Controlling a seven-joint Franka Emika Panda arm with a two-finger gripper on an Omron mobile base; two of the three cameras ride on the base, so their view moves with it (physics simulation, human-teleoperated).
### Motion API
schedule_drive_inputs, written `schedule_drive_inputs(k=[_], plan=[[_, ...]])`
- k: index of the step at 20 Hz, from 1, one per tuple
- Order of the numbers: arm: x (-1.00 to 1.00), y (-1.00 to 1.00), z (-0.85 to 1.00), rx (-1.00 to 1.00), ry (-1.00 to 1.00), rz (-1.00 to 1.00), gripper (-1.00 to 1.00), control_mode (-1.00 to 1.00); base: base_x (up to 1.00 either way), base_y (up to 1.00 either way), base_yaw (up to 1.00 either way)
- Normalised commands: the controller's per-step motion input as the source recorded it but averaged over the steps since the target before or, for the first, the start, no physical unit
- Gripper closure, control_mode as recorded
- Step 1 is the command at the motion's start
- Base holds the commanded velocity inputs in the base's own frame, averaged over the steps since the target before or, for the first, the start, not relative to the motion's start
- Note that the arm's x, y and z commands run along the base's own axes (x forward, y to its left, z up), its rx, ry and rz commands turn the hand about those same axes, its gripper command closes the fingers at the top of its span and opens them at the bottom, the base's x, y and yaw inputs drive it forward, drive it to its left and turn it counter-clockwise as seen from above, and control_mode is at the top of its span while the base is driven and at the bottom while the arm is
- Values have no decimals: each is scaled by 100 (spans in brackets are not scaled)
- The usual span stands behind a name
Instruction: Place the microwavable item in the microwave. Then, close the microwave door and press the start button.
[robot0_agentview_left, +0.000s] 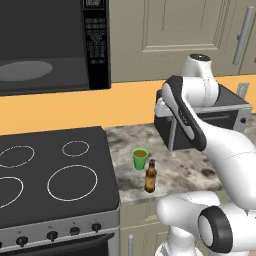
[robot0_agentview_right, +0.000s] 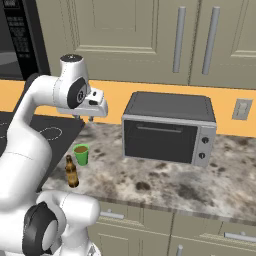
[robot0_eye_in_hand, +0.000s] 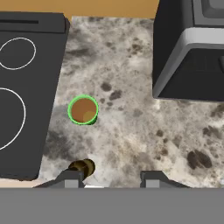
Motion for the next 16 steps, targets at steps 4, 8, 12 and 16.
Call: schedule_drive_inputs(k=[4, 8, 12, 16], plan=[[-8, 0, -1, 0, 0, 0, -100, -100, 0, 0, 0], [22, 4, -9, 0, 5, -1, -100, -100, 0, 0, 0], [40, 35, -51, 0, 16, -17, -100, -100, 0, 0, 0], [27, 9, -80, 5, 5, -3, -100, -100, 0, 0, 0]])
